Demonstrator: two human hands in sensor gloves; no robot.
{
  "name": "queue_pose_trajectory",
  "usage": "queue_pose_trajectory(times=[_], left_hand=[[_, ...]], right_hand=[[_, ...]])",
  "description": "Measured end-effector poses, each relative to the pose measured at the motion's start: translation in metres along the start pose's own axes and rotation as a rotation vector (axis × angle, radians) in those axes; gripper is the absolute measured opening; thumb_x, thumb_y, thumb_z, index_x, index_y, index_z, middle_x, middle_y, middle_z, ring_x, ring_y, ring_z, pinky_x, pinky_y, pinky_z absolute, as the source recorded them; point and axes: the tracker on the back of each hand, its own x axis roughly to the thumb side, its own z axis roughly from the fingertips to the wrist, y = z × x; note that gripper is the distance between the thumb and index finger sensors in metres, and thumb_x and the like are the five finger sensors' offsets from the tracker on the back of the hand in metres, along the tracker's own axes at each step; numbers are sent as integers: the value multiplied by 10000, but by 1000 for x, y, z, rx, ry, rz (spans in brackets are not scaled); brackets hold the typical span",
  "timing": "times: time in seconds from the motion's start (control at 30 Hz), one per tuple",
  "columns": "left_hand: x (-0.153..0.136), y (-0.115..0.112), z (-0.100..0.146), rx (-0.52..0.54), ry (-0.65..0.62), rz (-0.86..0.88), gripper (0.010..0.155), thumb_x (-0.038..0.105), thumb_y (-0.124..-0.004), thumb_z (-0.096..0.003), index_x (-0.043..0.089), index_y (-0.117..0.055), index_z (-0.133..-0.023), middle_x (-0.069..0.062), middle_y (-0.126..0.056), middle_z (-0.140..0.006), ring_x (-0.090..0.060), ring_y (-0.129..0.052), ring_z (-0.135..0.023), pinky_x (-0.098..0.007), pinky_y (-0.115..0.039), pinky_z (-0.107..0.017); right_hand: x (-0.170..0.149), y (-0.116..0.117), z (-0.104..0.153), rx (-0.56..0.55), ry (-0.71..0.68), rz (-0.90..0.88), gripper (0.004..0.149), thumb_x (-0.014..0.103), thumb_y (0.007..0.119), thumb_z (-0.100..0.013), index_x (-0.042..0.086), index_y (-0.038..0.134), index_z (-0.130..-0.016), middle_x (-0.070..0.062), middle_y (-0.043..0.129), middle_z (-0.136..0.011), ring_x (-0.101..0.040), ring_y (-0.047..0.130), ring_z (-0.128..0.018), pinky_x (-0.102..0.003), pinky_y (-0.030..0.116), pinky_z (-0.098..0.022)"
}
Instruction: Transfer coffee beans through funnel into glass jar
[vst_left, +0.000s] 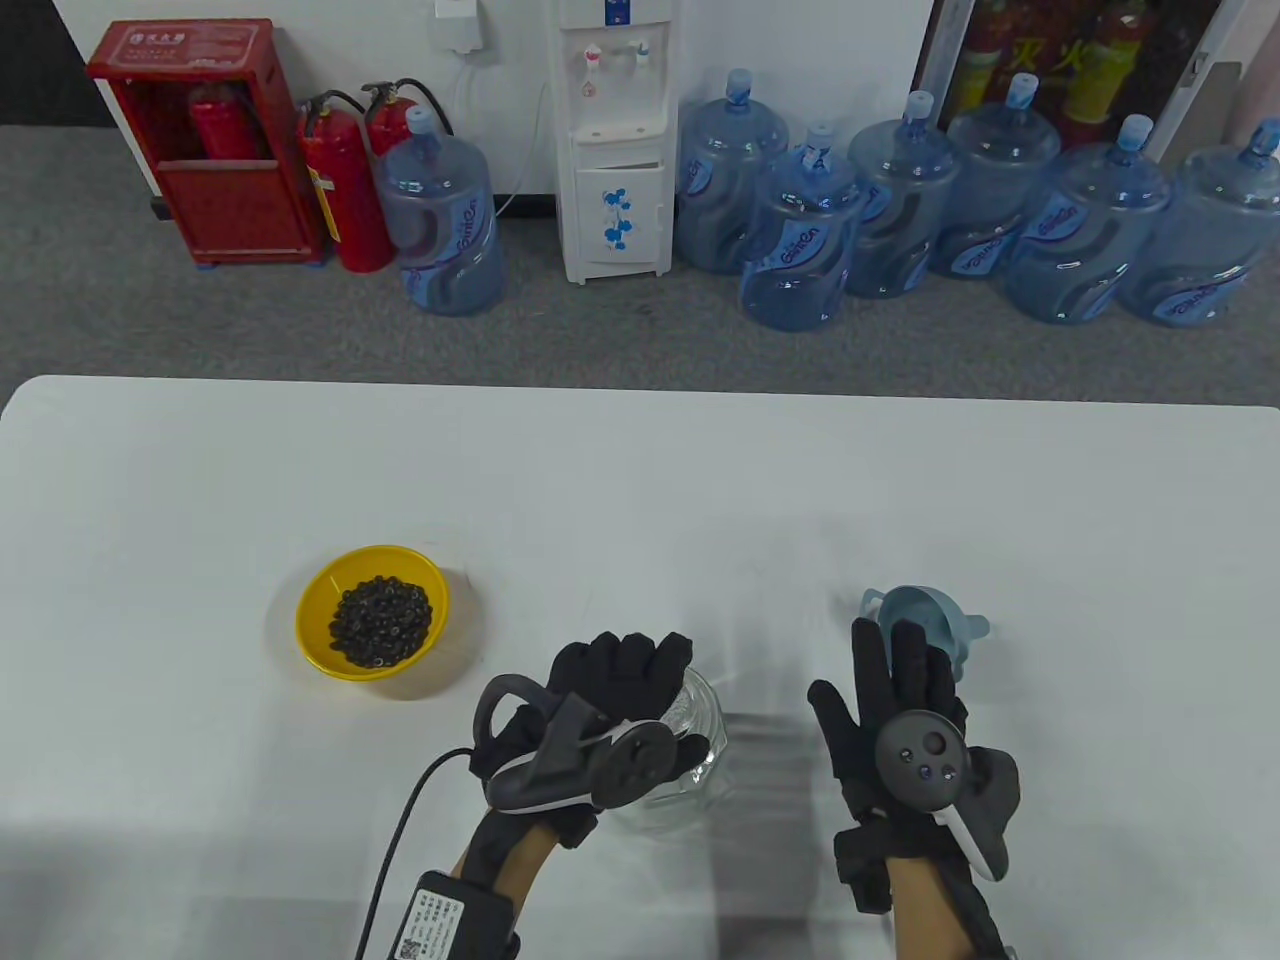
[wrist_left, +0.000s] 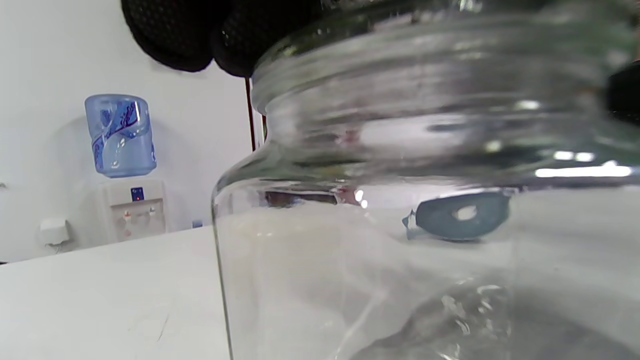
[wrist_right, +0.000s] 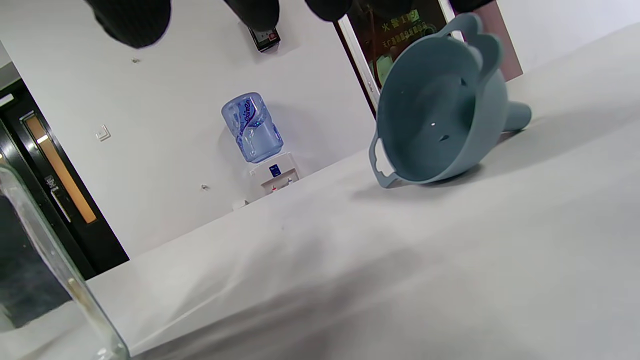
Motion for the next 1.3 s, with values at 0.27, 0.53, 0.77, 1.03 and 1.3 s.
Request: queue_pose_trajectory(times=[0.27,0.53,0.77,1.03,1.3], left_hand=[[-23,31,5,40,75,111,855,736,-618,-455,211,-539,-1125,-110,-731,-1002,-229,-855,-661,-551,-696,-651],[-94,60,49,98,293,44,821,722,-598,-472,269,-501,-1149,-134,-759,-987,-204,-921,-568,-524,-766,-597],[-164,47,104,17,550,-36,767,698,-636,-480,314,-532,-1136,-154,-739,-1015,-223,-975,-579,-529,-805,-592],[-215,10,143,-177,799,-46,742,635,-733,-471,351,-528,-1125,-180,-683,-1070,-309,-960,-692,-584,-763,-657],[-246,-35,159,-356,941,-40,749,589,-788,-467,347,-514,-1121,-181,-641,-1105,-358,-930,-777,-608,-724,-691]], right_hand=[[0,-4,1,-20,-9,-40,729,645,522,-660,291,301,-1259,-165,164,-1296,-471,223,-1149,-712,337,-765],[-2,-3,0,-9,-2,-59,732,644,519,-661,286,301,-1260,-169,165,-1295,-472,224,-1148,-713,339,-763],[-1,-2,0,-2,-6,-60,733,644,518,-660,283,303,-1261,-173,163,-1295,-474,227,-1147,-714,340,-763],[-1,-2,0,-3,0,-58,731,641,519,-661,279,309,-1261,-177,166,-1293,-479,228,-1144,-715,343,-760],[0,-2,0,2,2,-44,731,641,520,-661,278,310,-1260,-178,168,-1293,-479,231,-1145,-715,344,-761]])
